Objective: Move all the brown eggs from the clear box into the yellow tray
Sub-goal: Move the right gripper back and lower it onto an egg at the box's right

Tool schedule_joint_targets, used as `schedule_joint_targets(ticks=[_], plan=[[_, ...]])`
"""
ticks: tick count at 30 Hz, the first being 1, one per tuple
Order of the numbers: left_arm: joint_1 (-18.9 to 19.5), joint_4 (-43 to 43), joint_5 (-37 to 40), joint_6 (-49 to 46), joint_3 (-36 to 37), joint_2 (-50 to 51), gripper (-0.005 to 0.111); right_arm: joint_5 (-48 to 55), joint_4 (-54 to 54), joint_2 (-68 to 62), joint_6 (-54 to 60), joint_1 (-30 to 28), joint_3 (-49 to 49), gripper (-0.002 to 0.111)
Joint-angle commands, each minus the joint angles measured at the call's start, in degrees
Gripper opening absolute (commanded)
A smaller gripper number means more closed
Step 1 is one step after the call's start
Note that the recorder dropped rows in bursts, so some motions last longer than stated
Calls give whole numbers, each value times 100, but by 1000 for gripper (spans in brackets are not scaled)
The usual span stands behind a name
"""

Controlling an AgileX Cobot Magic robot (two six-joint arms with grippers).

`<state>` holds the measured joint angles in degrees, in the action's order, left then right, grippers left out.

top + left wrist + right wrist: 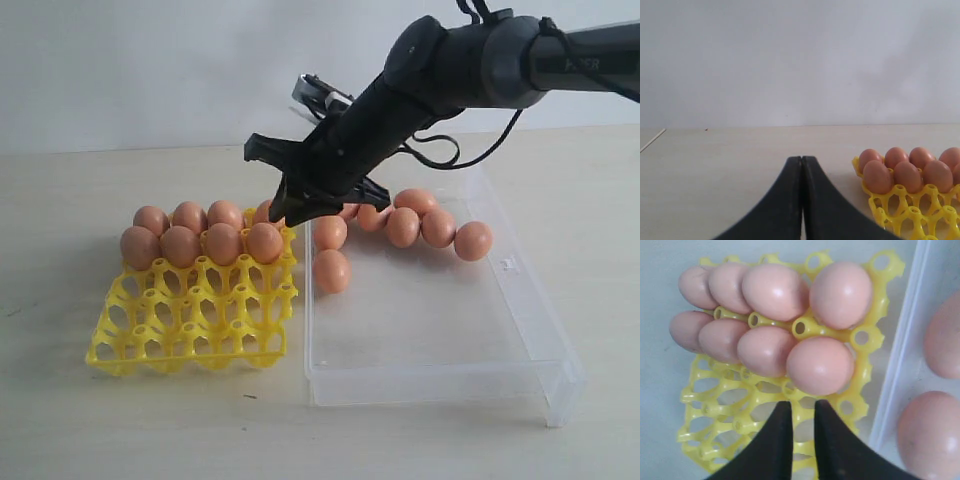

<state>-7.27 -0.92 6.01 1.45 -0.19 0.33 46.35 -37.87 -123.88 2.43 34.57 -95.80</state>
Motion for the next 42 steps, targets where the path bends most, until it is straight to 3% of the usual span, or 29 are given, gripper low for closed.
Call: schedule_joint_targets(ticks=[1,5,12,15,22,28,42], plan=[[-15,42,-13,21,19,-33,0,368,1384,382,-13,-129,-13,0],[-15,42,-13,21,19,-33,0,1674,2394,426,-168,-275,-13,4],[-15,42,-13,21,19,-33,0,1499,3321,393,-968,-483,-3,50],[-15,42,-13,21,19,-33,0,1426,3400,393,-1060,-635,-3,58],[-15,42,-13,21,19,-33,0,1075,3459,393,-1324,-915,-3,60],[-15,42,-13,21,19,-33,0,1068,4264,393,-1823,-917,-15,60],[-15,42,-13,21,19,-33,0,1208,4480,-10,-2278,-917,-15,60]])
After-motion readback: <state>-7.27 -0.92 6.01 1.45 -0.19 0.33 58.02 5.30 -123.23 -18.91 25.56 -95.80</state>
